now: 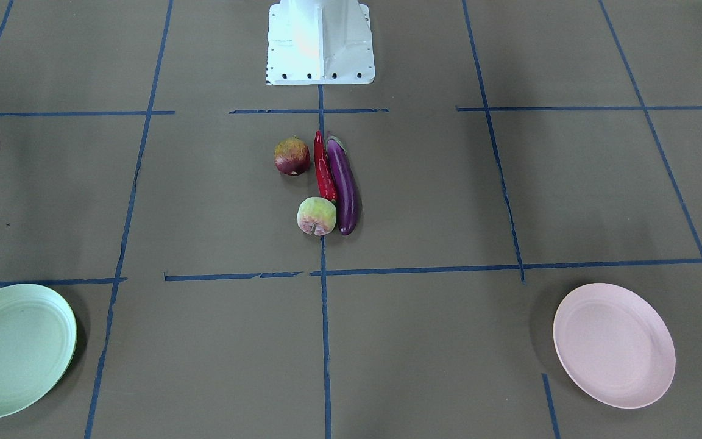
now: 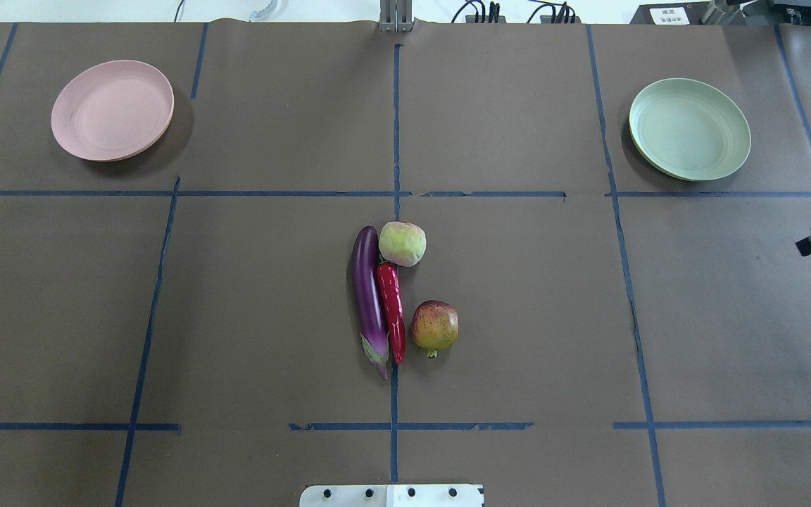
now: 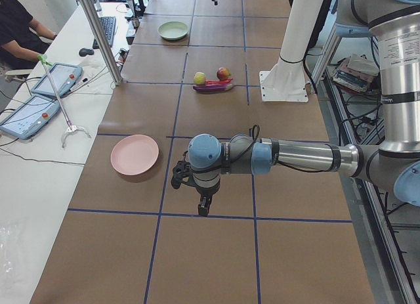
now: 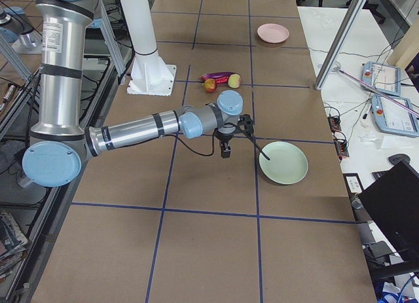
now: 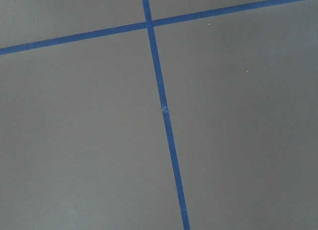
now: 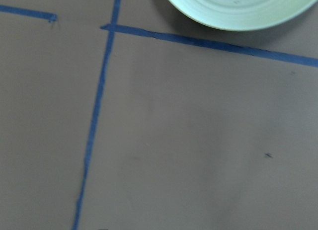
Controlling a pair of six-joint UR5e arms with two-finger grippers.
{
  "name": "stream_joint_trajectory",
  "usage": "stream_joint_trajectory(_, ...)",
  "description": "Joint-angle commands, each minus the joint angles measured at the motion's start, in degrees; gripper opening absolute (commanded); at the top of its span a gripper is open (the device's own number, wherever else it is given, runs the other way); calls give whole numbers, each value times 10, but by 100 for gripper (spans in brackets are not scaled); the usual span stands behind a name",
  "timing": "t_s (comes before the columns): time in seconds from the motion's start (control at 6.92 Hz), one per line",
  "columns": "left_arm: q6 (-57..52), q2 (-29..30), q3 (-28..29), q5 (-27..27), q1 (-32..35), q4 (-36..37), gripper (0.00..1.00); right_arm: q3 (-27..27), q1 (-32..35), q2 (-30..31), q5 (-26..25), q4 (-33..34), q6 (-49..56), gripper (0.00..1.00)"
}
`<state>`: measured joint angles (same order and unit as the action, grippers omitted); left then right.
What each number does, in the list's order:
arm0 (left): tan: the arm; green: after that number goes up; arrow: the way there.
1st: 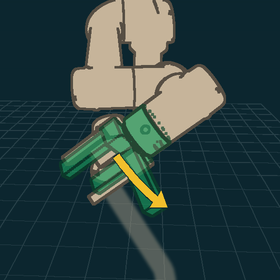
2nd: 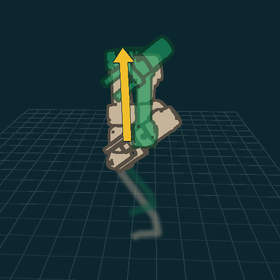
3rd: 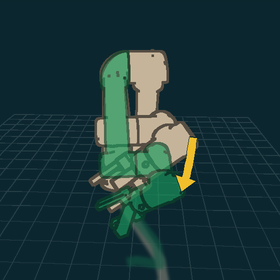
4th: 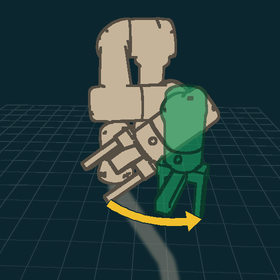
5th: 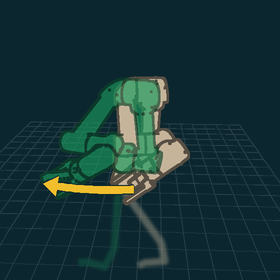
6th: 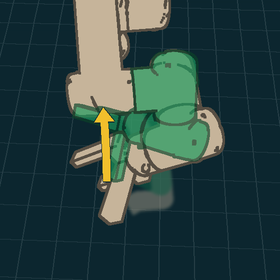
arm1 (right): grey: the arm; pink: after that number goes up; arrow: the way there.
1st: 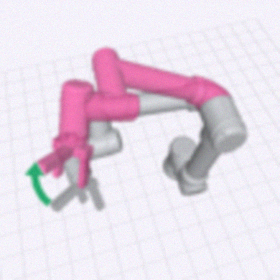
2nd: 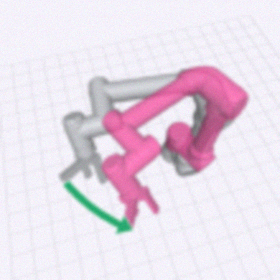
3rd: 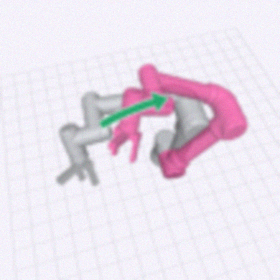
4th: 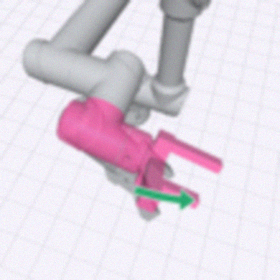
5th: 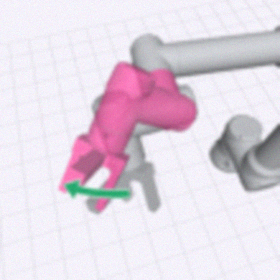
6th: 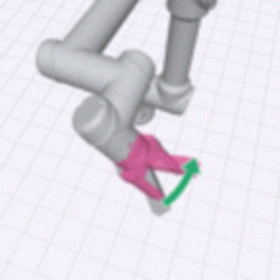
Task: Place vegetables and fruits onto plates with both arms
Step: 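Move the right gripper down to the red apple and grasp it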
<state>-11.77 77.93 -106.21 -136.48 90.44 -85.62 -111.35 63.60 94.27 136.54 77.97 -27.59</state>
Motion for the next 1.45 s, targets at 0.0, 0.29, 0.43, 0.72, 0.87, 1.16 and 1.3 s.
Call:
stream_joint_trajectory(0.0, -1, -1, 1, 0, -5, -15, 100, 2, -185, -132, -110, -61, -314, 100)
stream_joint_trajectory(0.29, 0, -1, 7, -1, -20, -18, 100, 29, -302, -250, -230, -28, -455, 99)
stream_joint_trajectory(0.43, 1, -1, 8, 0, -21, -24, 100, 53, -316, -334, -252, 50, -480, 94)
stream_joint_trajectory(0.72, 0, -6, 7, -1, -21, -25, 100, 80, -367, -374, -306, 104, -469, 100)
stream_joint_trajectory(0.87, -1, -7, 9, -1, -21, -24, 100, 81, -386, -374, -314, 106, -458, 100)
stream_joint_trajectory(1.16, -1, -8, 11, -1, -21, -24, 100, 126, -400, -400, -327, 105, -458, 100)
stream_joint_trajectory(1.3, -1, -8, 10, -1, -21, -24, 100, 147, -405, -413, -331, 106, -457, 100)
